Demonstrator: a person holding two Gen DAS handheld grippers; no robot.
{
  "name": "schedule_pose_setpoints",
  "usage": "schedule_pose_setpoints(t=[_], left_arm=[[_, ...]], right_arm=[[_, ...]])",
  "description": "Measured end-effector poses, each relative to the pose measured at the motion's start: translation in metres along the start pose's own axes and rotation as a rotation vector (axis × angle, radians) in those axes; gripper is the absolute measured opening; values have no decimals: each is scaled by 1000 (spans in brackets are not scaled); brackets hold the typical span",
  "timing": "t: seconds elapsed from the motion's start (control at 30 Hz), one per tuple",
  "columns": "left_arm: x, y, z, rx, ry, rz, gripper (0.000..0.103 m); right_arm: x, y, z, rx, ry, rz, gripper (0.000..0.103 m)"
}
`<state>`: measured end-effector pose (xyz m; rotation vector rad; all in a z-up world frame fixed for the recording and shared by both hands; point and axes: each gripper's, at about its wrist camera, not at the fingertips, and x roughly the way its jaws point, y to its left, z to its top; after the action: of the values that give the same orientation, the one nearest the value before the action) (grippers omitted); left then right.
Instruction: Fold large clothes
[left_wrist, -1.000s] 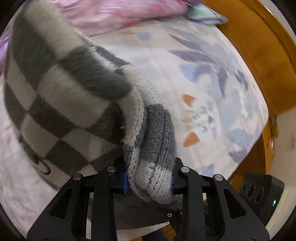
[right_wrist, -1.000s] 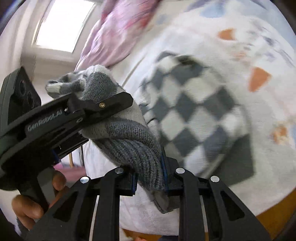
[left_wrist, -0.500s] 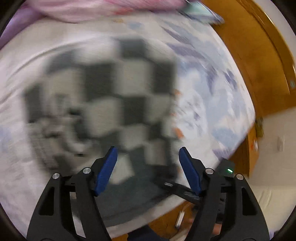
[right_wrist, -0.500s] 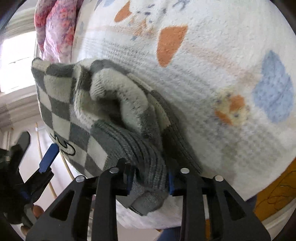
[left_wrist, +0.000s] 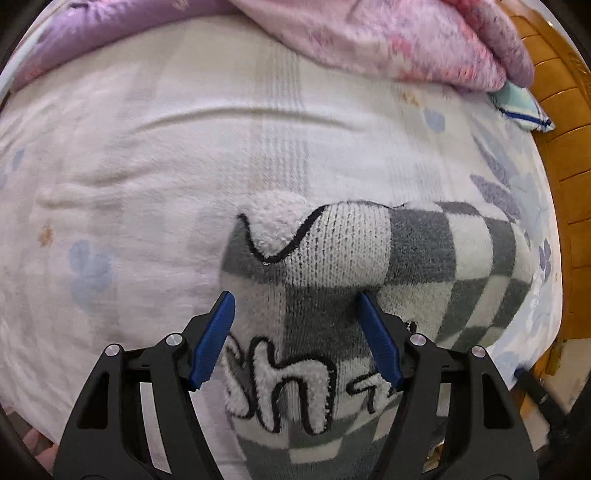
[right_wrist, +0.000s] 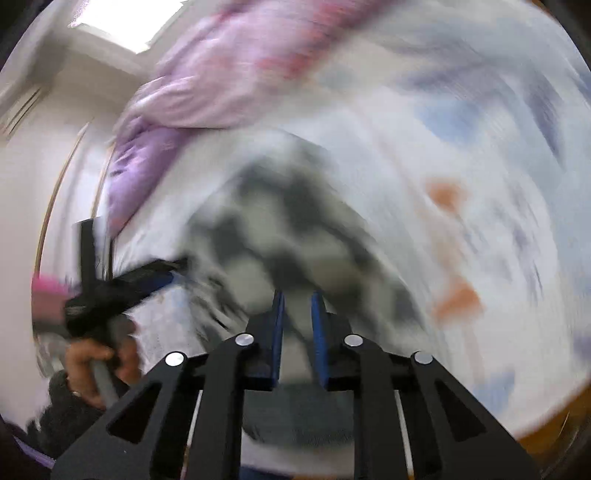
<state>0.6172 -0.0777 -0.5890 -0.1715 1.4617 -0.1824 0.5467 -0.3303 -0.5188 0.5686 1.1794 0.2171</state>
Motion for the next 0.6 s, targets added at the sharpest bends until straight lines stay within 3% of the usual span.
schedule_pose_setpoints(t=[0.13, 0.2, 0.23, 0.27, 0.3, 0.47, 0.6], left_arm=[[17, -11, 13, 44, 55, 44, 69], [24, -11, 18, 50, 71, 60, 71], [29, -10, 21, 53, 80, 72, 73], [33, -10, 22, 54, 83, 79, 74], [38, -10, 23, 57, 87, 88, 76], [56, -24, 36, 103, 103, 138, 81], [60, -29, 42, 105, 107, 153, 83]], right_arm=[[31, 18, 23, -54, 20, -23, 13], [61, 3, 39, -59, 46, -110, 13], [71, -4, 39, -56, 67, -123, 11], [84, -17, 41, -39, 93, -142, 1], [95, -30, 41, -25, 117, -163, 0], [118, -75, 45, 66, 164, -135, 0], [122, -77, 46, 51, 164, -157, 0]])
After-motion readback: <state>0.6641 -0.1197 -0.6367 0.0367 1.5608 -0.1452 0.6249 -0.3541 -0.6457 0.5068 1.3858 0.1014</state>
